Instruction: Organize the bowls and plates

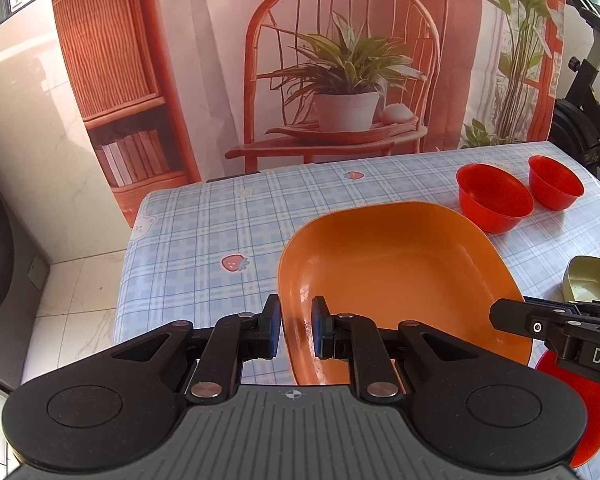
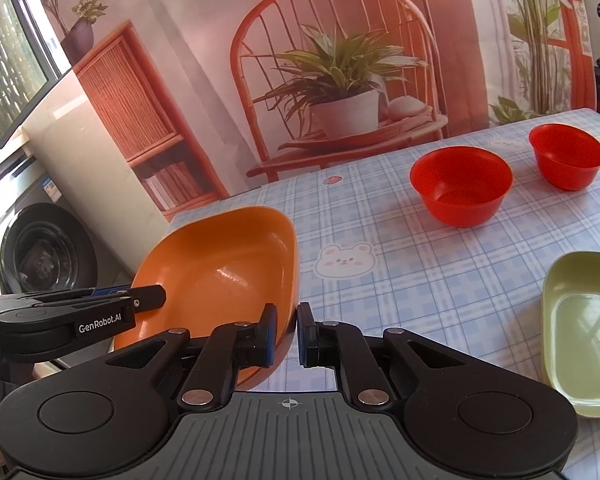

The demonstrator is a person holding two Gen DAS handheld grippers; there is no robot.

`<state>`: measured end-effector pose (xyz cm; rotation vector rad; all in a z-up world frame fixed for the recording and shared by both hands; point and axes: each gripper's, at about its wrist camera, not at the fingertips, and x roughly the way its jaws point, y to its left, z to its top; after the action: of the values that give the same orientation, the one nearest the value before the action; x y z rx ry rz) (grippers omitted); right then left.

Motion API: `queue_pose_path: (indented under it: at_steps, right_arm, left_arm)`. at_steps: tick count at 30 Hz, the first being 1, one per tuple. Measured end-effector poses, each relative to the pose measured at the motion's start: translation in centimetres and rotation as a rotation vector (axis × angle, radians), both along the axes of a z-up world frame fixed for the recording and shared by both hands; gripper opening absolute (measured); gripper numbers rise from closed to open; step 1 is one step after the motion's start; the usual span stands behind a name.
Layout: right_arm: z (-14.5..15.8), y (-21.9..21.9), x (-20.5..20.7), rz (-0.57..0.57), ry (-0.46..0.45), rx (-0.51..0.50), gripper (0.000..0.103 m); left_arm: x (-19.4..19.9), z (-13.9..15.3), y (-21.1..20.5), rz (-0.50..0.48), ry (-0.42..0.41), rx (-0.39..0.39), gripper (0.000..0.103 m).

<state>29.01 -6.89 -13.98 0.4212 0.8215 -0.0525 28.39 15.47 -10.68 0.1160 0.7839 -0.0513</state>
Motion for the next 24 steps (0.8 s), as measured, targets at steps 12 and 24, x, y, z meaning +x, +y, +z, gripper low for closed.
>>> queue_pose_path:
  at_steps: [12,24]
  right_arm:
    - [1.7,-6.5,-3.3,-0.081,-0.035,-0.003,0.010]
    - [2.6,-16.3,-9.7,-0.233,-0.038,-0.006,0.010]
  left_arm:
    - [-0.1,0.7,-6.8,-0.081,-0.003,-0.019,0.017]
    - [0.1,0.1,-17.7,-0.265,0.012,-0.045,0.017]
